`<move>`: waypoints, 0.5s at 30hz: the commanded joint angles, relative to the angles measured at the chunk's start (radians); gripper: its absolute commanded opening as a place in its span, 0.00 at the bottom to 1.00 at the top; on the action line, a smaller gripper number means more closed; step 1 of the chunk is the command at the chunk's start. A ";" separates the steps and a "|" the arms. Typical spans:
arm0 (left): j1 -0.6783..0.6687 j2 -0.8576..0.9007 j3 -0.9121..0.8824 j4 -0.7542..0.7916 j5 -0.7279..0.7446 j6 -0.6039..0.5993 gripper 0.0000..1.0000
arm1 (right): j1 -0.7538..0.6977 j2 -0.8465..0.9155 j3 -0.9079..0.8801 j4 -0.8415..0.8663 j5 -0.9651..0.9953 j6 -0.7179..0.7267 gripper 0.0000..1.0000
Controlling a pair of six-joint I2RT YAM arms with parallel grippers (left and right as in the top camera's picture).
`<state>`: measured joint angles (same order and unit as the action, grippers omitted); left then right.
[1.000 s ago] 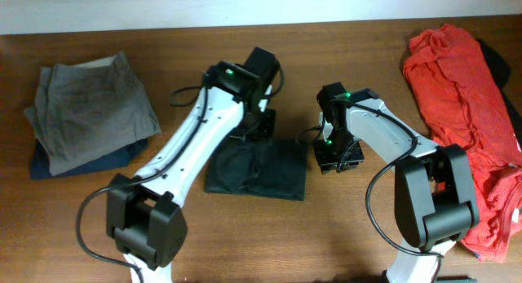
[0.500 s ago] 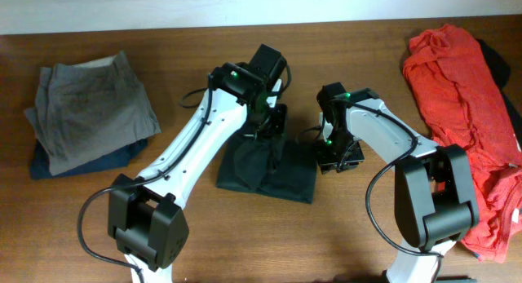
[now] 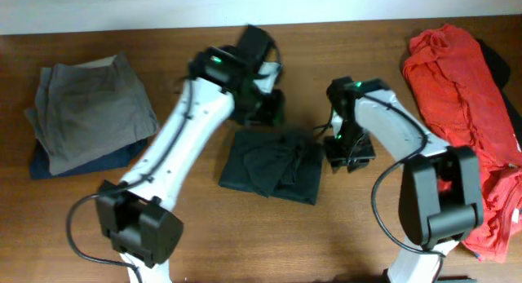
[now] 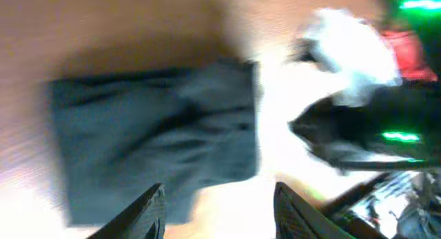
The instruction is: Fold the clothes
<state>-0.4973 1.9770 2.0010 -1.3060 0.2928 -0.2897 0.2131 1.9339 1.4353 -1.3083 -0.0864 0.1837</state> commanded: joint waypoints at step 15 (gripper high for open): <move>0.264 0.007 -0.227 0.051 -0.201 0.026 0.50 | 0.314 -0.085 0.146 0.129 -0.129 0.017 0.45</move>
<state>-0.2287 1.9770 1.8431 -1.2766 0.0925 -0.2760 0.4637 1.8576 1.6070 -1.2110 -0.2710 0.1398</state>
